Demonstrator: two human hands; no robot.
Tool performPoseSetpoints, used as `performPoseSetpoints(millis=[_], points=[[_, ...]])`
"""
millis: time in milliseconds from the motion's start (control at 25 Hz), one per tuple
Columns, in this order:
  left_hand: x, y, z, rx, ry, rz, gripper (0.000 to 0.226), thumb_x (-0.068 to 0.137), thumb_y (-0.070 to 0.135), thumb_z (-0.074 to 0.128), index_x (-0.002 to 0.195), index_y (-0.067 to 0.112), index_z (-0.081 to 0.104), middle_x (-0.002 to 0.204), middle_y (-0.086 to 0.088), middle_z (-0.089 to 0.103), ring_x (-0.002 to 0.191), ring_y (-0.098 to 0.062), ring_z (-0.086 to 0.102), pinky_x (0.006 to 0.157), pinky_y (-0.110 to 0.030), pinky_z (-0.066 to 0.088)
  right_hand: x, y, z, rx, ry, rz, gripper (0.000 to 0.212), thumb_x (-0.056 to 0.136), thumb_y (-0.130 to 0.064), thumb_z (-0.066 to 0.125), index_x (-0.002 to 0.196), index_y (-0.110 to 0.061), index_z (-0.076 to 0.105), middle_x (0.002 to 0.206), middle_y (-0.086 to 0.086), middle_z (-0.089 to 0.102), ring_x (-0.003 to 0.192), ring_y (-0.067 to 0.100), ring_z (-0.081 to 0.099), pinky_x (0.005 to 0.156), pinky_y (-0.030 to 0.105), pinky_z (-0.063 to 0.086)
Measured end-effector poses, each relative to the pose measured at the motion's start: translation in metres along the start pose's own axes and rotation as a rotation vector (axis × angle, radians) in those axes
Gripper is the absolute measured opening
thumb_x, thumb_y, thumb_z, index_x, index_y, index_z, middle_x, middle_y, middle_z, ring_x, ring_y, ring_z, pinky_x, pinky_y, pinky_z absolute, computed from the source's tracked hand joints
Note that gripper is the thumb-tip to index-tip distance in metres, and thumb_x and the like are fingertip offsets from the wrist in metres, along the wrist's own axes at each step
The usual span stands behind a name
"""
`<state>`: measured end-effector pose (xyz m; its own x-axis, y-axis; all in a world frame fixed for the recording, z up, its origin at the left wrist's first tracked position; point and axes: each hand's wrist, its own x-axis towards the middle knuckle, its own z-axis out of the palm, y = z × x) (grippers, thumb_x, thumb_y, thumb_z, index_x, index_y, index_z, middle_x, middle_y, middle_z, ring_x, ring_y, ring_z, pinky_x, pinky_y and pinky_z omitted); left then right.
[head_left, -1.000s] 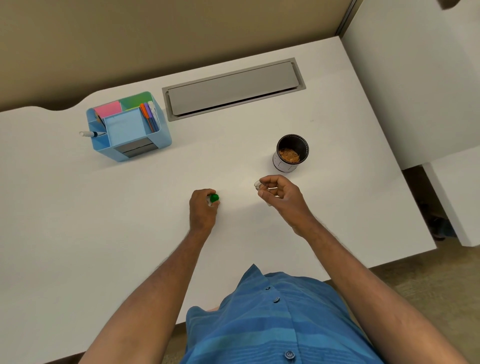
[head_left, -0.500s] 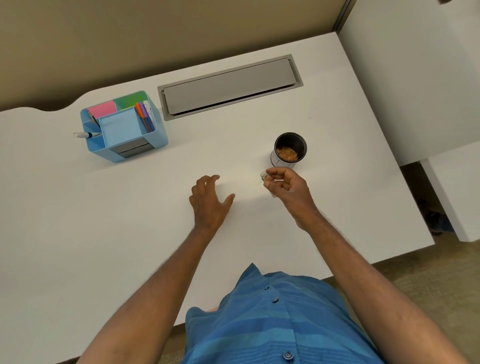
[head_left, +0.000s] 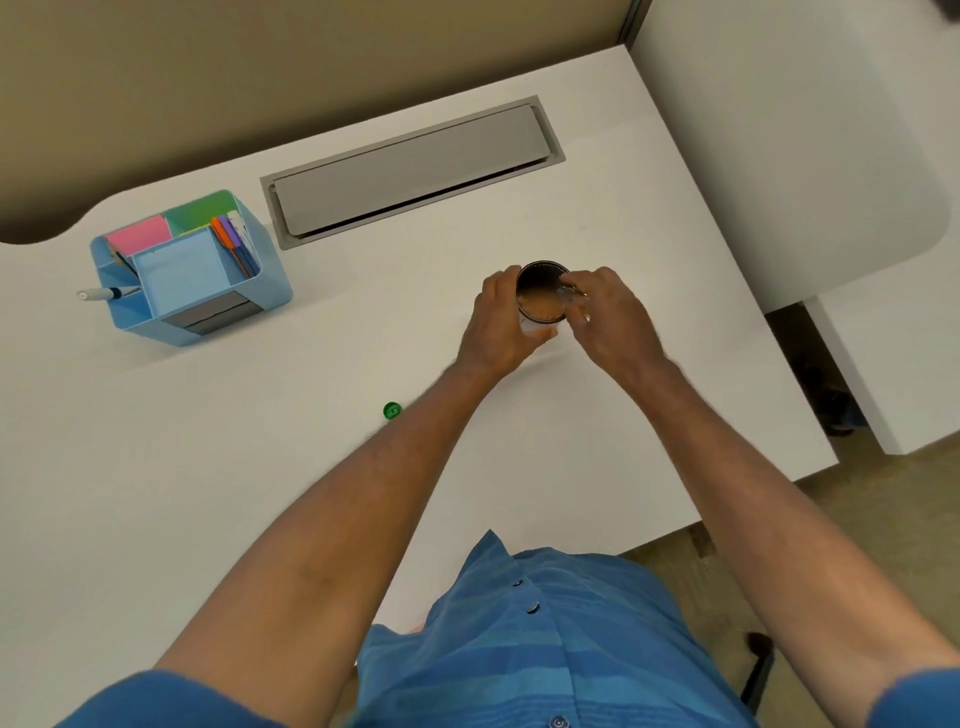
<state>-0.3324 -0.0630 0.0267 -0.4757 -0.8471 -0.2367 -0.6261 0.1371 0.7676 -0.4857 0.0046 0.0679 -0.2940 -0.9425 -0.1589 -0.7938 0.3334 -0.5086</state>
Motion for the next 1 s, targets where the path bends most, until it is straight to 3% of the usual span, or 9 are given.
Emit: performPoseSetpoints(millis=[120,720,880,1000], points=[[0.009,0.004,0.007,-0.005,0.007,0.008,0.096,0.078,0.036,0.087,0.153,0.011,0.033,0.156,-0.012,0.039,0.142,-0.028,0.04,0.112,-0.043,0.046,0.011,-0.003,-0.003,-0.091,-0.065,-0.006,0.034,0.103,-0.019,0.056,0.136,-0.013,0.064,0.122,0.015,0.06,0.106,0.033,0.065,0.09,0.048,0.056],[0.015,-0.002,0.016,-0.065,0.04,-0.007,0.089,0.078,0.034,0.087,0.15,0.016,0.037,0.152,-0.01,0.047,0.138,-0.028,0.046,0.107,-0.04,0.049,0.018,-0.003,0.007,-0.115,-0.107,-0.008,0.033,0.101,-0.015,0.06,0.132,-0.01,0.068,0.122,0.012,0.055,0.105,0.028,0.062,0.088,0.039,0.055],[0.014,-0.001,0.014,-0.067,0.025,-0.012,0.091,0.078,0.038,0.086,0.152,0.017,0.036,0.153,-0.009,0.047,0.14,-0.027,0.044,0.109,-0.045,0.049,0.015,0.001,0.008,-0.011,-0.09,0.003,0.034,0.101,-0.015,0.061,0.134,-0.014,0.067,0.121,0.011,0.056,0.105,0.021,0.061,0.086,0.027,0.048],[0.009,-0.01,0.004,-0.024,-0.016,-0.048,0.103,0.077,0.046,0.086,0.157,0.017,0.028,0.159,-0.01,0.04,0.146,-0.029,0.038,0.112,-0.043,0.042,0.012,0.0,0.008,0.256,0.024,0.12,0.031,0.099,-0.016,0.068,0.13,-0.018,0.07,0.127,0.009,0.061,0.111,0.015,0.062,0.092,0.021,0.05]])
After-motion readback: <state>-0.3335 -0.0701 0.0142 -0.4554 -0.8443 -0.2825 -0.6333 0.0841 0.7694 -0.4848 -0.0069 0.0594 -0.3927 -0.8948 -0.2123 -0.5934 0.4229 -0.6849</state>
